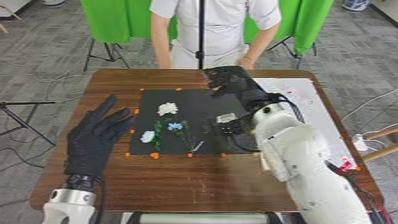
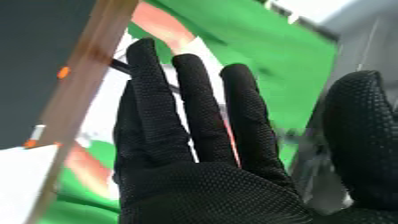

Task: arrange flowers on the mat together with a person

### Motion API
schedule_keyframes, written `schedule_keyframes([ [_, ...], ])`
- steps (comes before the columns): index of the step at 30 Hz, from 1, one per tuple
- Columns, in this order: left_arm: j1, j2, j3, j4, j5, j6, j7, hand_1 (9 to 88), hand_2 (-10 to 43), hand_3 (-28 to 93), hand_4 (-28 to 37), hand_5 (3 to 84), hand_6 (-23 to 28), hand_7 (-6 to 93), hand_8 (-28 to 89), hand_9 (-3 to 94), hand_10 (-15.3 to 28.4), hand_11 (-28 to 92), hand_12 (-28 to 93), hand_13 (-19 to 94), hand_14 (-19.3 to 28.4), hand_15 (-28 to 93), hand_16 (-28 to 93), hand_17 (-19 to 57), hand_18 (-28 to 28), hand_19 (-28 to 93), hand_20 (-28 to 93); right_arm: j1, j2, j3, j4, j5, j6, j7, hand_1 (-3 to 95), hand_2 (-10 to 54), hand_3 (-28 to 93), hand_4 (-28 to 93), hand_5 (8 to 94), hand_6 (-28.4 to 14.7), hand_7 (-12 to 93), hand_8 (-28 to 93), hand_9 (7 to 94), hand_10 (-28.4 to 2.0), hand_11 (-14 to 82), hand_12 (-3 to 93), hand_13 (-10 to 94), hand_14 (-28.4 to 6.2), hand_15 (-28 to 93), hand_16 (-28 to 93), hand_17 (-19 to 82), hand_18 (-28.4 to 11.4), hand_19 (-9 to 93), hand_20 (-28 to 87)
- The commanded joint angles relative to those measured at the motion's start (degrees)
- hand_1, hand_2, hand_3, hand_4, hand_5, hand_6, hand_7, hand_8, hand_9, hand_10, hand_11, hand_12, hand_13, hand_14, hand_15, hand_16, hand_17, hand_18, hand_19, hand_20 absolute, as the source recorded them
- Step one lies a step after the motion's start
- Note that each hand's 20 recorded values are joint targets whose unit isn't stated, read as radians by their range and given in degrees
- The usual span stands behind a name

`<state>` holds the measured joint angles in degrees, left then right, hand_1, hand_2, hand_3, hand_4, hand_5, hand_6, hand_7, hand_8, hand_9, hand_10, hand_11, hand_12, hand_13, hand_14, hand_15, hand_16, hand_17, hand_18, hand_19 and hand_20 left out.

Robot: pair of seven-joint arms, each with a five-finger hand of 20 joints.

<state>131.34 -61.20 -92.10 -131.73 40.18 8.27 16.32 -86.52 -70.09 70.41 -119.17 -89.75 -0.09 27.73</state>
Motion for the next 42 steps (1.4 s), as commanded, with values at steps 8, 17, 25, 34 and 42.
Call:
schedule_keyframes([
  [8, 4.9, -6.81, -8.93, 0.45, 2.25, -3.57, -2.8, 18.4, 9.1, 74, -28.3, 32.0, 7.8, 6.0, -8, 34.8, 20.6, 20, 10, 28, 27.7, 45, -9, -4.9, 26.3, 59, 12, -25.2, -3.6, 13.5, -2.9, 47.7, 2.2, -8.8, 17.5, 6.9, 79, -28, 41.0, -0.3, 11, -12, 47.9, -18.0, 10.0, 11.7, 42, -20.5, 28, 14, 4, -18.5, 46, 13],
  [17, 5.7, -6.6, -8.73, 0.72, 1.28, -2.66, -1.6, 18.0, 9.3, 73, -28.3, 31.4, 7.5, 5.9, -8, 34.5, 20.4, 19, 10, 29, 28.1, 46, -9, -4.1, 27.3, 62, 13, -26.9, -3.0, 13.7, -3.3, 46.0, 2.7, -11.9, 14.5, 8.9, 79, -28, 36.6, -1.0, 10, -11, 45.3, -18.1, 9.1, 12.0, 41, -21.0, 28, 15, 4, -18.8, 46, 14],
  [25, 6.1, -6.86, -6.48, 2.71, -0.28, -1.96, 0.24, 17.9, 9.2, 74, -28.3, 32.0, 7.9, 5.9, -8, 35.2, 20.7, 19, 10, 29, 28.3, 47, -9, -4.1, 27.2, 62, 12, -26.9, 0.6, 12.0, -3.4, 39.1, 8.2, -16.9, 13.6, 10.0, 79, -28, 36.5, -0.6, 10, -11, 45.4, -18.2, 9.6, 12.2, 42, -21.2, 29, 16, 4, -19.0, 47, 15],
  [34, 6.5, -5.95, -8.07, 2.31, -0.51, -1.14, 2.93, 18.0, 8.9, 74, -28.3, 32.5, 8.0, 5.9, -8, 35.8, 20.7, 20, 10, 30, 28.4, 48, -9, -3.6, 27.2, 64, 14, -27.1, -0.1, 12.1, -3.0, 42.8, 6.6, -17.2, 12.9, 10.5, 79, -28, 36.7, -0.3, 11, -12, 45.5, -18.3, 9.8, 12.1, 42, -21.2, 30, 15, 4, -18.9, 46, 15],
  [42, 6.8, -7.22, -8.78, 1.82, 0.45, -2.7, 1.18, 18.3, 8.9, 74, -28.3, 32.8, 8.0, 5.9, -8, 36.5, 20.6, 20, 10, 33, 28.4, 49, -10, -2.1, 27.6, 66, 15, -26.7, -0.9, 11.8, -2.7, 43.4, 5.2, -15.8, 12.8, 10.8, 79, -28, 36.8, -0.3, 11, -12, 46.2, -18.3, 10.1, 12.1, 42, -21.1, 30, 15, 4, -18.9, 47, 15],
])
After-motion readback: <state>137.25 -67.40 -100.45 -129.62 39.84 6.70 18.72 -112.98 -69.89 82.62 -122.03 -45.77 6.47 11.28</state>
